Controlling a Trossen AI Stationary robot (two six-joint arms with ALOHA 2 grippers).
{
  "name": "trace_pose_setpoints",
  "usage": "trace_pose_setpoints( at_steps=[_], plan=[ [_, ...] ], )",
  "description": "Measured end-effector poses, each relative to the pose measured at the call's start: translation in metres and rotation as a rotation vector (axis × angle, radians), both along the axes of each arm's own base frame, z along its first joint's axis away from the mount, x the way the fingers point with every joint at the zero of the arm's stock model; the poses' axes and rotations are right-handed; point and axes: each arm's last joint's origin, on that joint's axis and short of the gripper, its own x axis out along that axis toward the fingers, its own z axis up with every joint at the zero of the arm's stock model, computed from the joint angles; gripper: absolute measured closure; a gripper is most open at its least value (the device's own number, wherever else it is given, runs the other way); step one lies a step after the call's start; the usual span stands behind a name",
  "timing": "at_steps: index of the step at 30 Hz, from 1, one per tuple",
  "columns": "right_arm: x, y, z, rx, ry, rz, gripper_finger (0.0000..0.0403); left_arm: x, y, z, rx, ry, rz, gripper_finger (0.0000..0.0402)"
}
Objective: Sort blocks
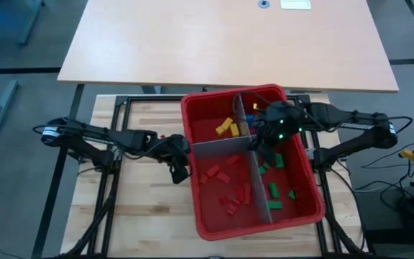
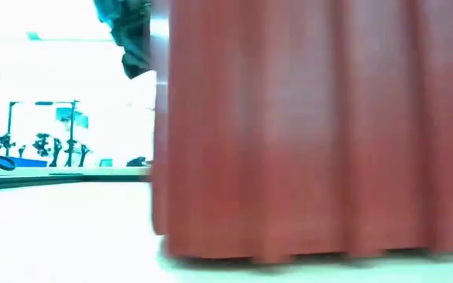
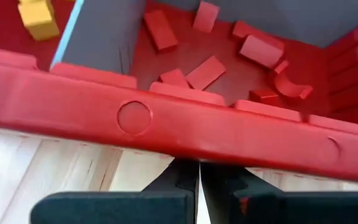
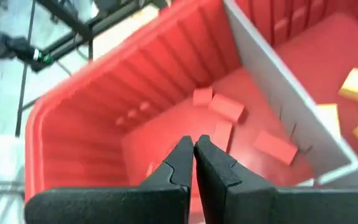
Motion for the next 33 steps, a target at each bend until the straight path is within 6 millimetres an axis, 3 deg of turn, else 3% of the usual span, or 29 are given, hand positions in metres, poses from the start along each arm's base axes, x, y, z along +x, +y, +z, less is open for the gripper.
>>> trace_pose_setpoints(
  at_steps=[9, 21, 26, 33],
  plan=[
    [-0.006, -0.01, 0.004, -0.005, -0.022, -0.047, 0.0403, 0.032, -0.001, 0.011, 0.074, -0.055, -0.037, 0.0401],
    [-0.005, -0.014, 0.006, 0.0, -0.042, -0.083, 0.0403, 0.043, 0.025, 0.045, 0.23, -0.194, 0.095, 0.0401],
    [-0.003, -0.015, 0.009, 0.013, -0.072, -0.101, 0.0403, 0.037, 0.035, 0.05, 0.272, -0.176, 0.157, 0.0401],
    [-0.003, -0.018, 0.019, 0.001, -0.122, -0.131, 0.0403, 0.008, 0.055, 0.062, 0.405, -0.083, 0.352, 0.0401]
  ],
)
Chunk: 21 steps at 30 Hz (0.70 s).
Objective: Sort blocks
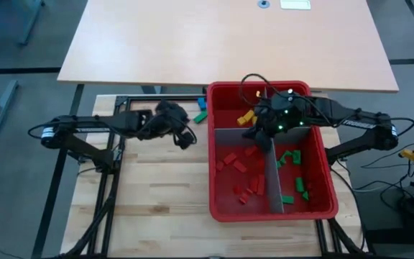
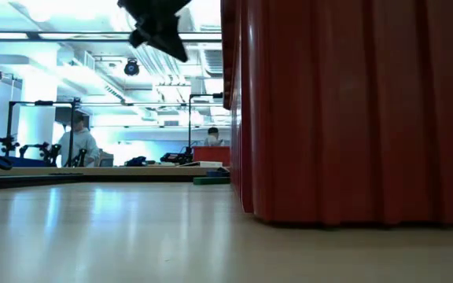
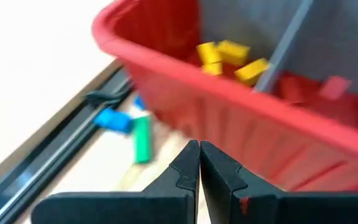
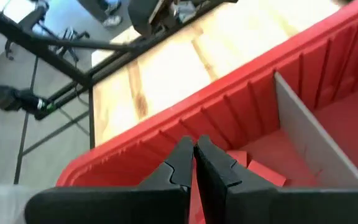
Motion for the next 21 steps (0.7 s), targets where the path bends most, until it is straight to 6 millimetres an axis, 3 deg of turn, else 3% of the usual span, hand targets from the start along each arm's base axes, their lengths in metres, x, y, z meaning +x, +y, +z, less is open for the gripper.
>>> trace_pose_setpoints(
  at_steps=[11, 16, 21],
  plan=[
    [0.004, -0.016, 0.016, -0.036, -0.15, -0.077, 0.0403, -0.048, 0.027, 0.022, 0.027, -0.011, 0.129, 0.0402],
    [0.005, -0.016, 0.018, -0.046, -0.17, -0.073, 0.0403, -0.048, 0.041, 0.024, -0.017, -0.044, 0.063, 0.0402],
    [0.005, -0.016, 0.018, -0.059, -0.172, -0.063, 0.0403, -0.035, 0.06, 0.026, -0.038, -0.15, 0.005, 0.0402]
  ],
)
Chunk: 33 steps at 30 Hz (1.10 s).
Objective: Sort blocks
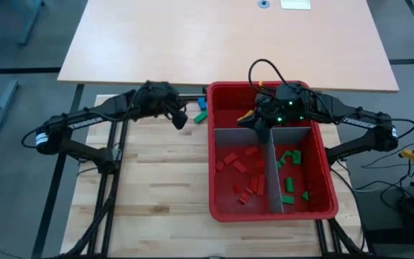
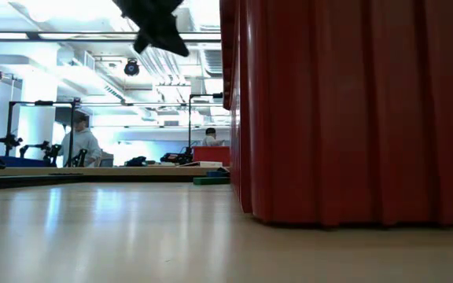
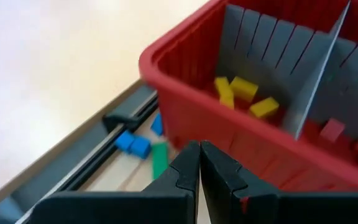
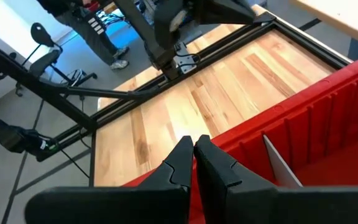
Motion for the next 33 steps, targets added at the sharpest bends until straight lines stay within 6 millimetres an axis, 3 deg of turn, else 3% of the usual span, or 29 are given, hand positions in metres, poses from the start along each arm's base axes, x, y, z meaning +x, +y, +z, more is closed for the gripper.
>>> trace_pose_setpoints(
  at_steps=[6, 12, 21, 27, 33],
  plan=[
    [0.0, 0.0, 0.0, -0.008, 0.0, 0.014, 0.0403, 0.019, 0.035, -0.016, -0.026, -0.03, -0.032, 0.0402],
    [0.0, 0.001, 0.0, -0.005, -0.001, 0.04, 0.0403, 0.028, 0.083, -0.039, -0.109, -0.085, -0.042, 0.0402],
    [-0.001, 0.002, 0.0, 0.003, -0.004, 0.061, 0.0403, 0.019, 0.157, -0.083, -0.466, -0.267, 0.014, 0.0402],
    [-0.001, 0.002, 0.0, 0.004, -0.004, 0.061, 0.0403, 0.022, 0.182, -0.112, -0.615, -0.332, 0.009, 0.0402],
    [-0.001, 0.002, 0.0, 0.025, -0.002, 0.051, 0.0403, 0.028, 0.191, -0.134, -0.676, -0.335, 0.023, 0.0402]
  ],
)
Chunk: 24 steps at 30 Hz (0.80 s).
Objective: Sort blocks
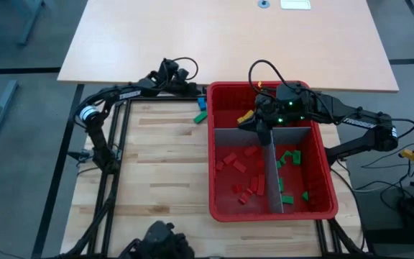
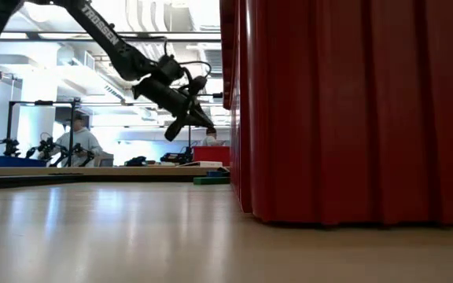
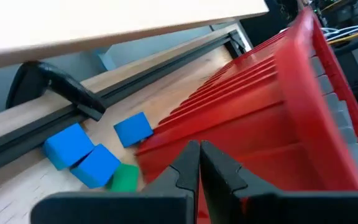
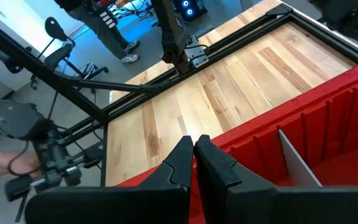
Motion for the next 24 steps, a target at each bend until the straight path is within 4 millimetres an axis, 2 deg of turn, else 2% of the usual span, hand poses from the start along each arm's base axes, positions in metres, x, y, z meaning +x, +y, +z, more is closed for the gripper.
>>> trace_pose_setpoints(
  at_steps=[9, 24],
  plan=[
    [0.0, 0.0, 0.0, 0.022, 0.002, -0.01, 0.0403, 0.004, 0.006, -0.025, -0.024, 0.063, 0.028, 0.0402],
    [0.0, 0.0, 0.0, 0.023, 0.004, -0.011, 0.0403, 0.015, 0.014, -0.077, -0.073, 0.127, 0.023, 0.0402]
  ],
)
